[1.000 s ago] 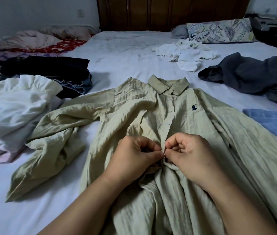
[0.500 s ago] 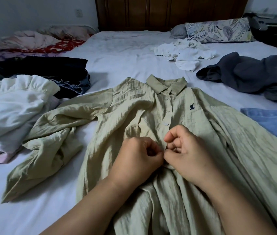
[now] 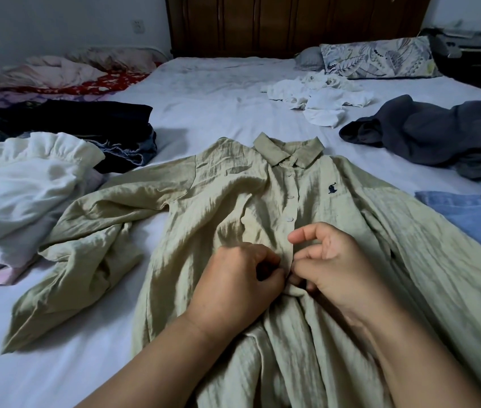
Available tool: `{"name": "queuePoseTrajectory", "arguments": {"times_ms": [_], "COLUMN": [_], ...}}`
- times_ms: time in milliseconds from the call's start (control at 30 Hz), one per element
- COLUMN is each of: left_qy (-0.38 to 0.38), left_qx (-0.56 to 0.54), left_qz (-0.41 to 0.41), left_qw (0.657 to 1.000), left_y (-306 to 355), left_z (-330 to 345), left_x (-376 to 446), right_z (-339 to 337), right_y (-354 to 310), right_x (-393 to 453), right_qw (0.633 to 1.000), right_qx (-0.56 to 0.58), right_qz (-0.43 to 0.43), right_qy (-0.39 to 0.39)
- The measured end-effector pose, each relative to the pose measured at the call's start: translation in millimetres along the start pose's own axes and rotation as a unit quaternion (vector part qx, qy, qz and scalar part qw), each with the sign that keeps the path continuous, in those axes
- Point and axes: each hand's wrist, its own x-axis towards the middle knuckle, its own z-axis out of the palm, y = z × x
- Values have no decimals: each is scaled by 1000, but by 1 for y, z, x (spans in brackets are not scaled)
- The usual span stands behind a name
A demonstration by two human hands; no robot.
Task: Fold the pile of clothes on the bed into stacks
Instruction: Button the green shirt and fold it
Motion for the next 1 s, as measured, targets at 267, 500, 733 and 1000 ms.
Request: {"name": "queuePoseTrajectory", "arguments": {"times_ms": [267,500,733,1000], "left_qy": [-40,-8,-45,-51], "left_qx": [-9,-147,-265,-309], "left_qz": [36,-128,-191,-242], "left_qw": [998,981,944,918], "left_y": [-3,-4,-3,1], "left_z": [-4,-3,-7,-9], "left_x": [1,2,3,8], "right_z": [3,6,4,2], "right_y": [1,5,2,5], "right_x": [1,3,2,3], "right_qw": [998,999,997,992], "right_qx": [55,51,58,-83], "right_qz": [5,-7,-45,-93], "right_qy": [-11,17,-1,5]}}
